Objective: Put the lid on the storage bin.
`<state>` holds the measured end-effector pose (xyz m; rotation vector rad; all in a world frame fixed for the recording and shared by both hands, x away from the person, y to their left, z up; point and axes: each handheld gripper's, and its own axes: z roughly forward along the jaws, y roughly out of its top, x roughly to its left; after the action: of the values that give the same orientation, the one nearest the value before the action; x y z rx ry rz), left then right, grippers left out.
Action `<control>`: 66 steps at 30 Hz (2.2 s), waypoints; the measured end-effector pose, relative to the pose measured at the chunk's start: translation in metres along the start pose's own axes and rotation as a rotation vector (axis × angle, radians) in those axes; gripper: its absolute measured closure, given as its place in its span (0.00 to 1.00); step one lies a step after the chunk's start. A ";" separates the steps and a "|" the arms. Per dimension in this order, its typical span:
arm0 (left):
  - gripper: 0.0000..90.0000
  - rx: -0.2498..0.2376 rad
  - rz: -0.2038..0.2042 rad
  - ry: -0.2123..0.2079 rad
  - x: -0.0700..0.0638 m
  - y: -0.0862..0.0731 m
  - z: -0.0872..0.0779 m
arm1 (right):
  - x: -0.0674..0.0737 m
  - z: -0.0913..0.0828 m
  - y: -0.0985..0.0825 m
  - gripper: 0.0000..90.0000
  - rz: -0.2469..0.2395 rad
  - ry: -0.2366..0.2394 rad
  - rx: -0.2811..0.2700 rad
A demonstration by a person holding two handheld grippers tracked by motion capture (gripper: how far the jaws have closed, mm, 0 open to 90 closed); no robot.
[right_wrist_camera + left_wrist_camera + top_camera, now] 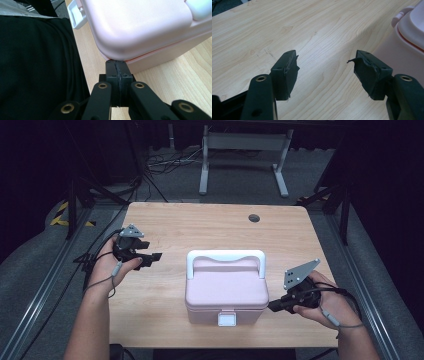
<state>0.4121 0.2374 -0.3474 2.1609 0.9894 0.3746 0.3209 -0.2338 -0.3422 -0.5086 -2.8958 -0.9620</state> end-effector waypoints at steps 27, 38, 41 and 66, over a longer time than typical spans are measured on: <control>0.40 -0.007 -0.009 0.000 0.000 -0.003 -0.004 | 0.004 -0.013 0.001 0.97 -0.036 0.051 -0.066; 0.39 -0.026 -0.035 0.010 0.001 -0.015 -0.015 | -0.004 -0.039 0.002 0.84 0.004 0.033 -0.244; 0.38 -0.028 -0.047 0.016 0.001 -0.018 -0.017 | -0.008 -0.046 0.002 0.79 0.030 0.009 -0.298; 0.38 -0.020 -0.074 0.022 0.009 -0.025 -0.014 | -0.055 -0.064 -0.024 0.45 0.202 -0.424 -0.539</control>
<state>0.3971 0.2622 -0.3557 2.0995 1.0709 0.3724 0.3612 -0.3061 -0.3125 -1.1340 -2.7999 -1.7920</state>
